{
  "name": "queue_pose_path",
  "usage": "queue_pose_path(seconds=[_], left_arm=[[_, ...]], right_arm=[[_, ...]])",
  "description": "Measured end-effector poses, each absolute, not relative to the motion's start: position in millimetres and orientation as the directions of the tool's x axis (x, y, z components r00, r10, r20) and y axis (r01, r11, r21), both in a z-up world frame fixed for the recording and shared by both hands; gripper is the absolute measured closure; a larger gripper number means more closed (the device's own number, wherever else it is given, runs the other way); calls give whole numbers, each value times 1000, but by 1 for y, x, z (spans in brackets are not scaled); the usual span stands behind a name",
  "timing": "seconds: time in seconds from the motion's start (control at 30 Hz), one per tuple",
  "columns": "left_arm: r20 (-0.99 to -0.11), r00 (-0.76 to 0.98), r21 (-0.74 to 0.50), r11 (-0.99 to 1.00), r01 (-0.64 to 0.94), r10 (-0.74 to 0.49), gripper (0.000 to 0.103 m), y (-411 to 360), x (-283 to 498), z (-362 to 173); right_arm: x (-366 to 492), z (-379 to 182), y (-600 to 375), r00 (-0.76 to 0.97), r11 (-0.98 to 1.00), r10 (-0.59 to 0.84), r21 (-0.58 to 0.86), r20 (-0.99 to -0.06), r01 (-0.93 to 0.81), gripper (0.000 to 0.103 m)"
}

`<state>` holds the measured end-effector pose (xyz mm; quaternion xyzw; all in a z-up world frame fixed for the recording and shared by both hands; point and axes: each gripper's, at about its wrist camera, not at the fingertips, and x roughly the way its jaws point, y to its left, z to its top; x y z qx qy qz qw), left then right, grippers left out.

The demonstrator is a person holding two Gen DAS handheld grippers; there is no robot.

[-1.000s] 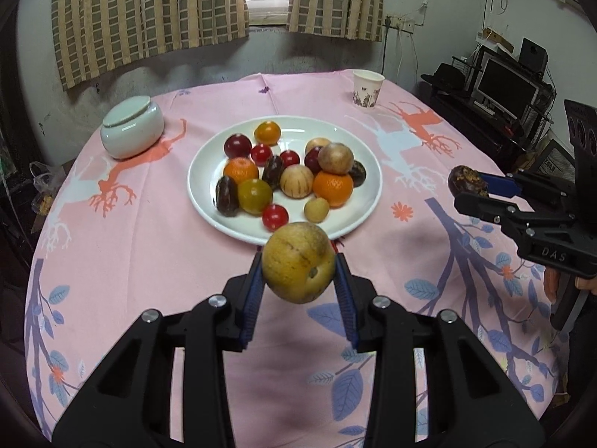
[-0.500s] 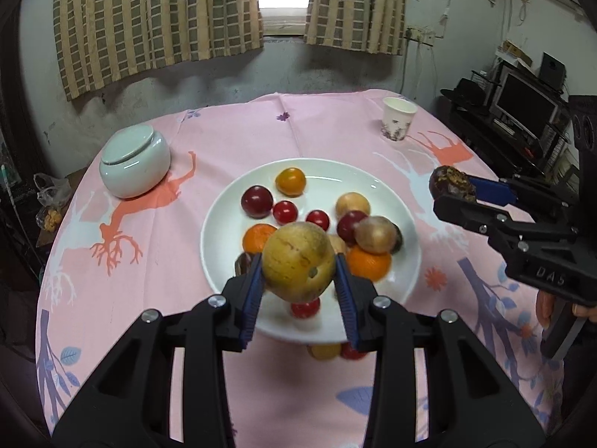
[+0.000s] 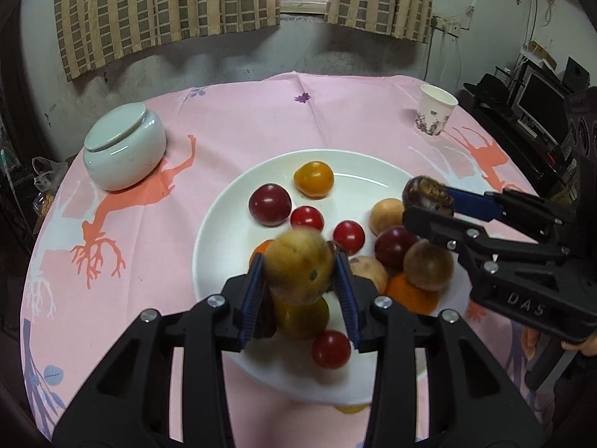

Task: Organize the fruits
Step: 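Carry both fruits onto the white plate and open both tools, then grasp the last red tomato with the right tool while the left tool grasps a small yellow fruit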

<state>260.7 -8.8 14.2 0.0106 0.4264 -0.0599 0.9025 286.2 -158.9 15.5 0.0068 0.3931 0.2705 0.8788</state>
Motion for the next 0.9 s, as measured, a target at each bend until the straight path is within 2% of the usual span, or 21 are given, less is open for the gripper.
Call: queue_pose_path(seconds=[0.03, 0.53, 0.7, 0.8, 0.9], left_arm=[[-767, 636, -21, 993, 114, -89, 48, -10, 262, 15], [-744, 666, 7, 995, 100, -61, 43, 0, 208, 30], [-727, 685, 23, 996, 88, -44, 36, -1, 173, 27], [-738, 673, 1, 997, 73, -48, 31, 4, 154, 16], [-759, 650, -26, 999, 47, -50, 31, 13, 139, 0]], right_arm=[[289, 13, -159, 535, 853, 486, 242, -691, -463, 58], [230, 30, -198, 586, 860, 480, 219, -653, -460, 58], [196, 25, -204, 582, 860, 467, 188, -666, -475, 58], [169, 14, -199, 575, 847, 449, 121, -684, -517, 58], [154, -1, -188, 525, 822, 444, 96, -727, -562, 58]])
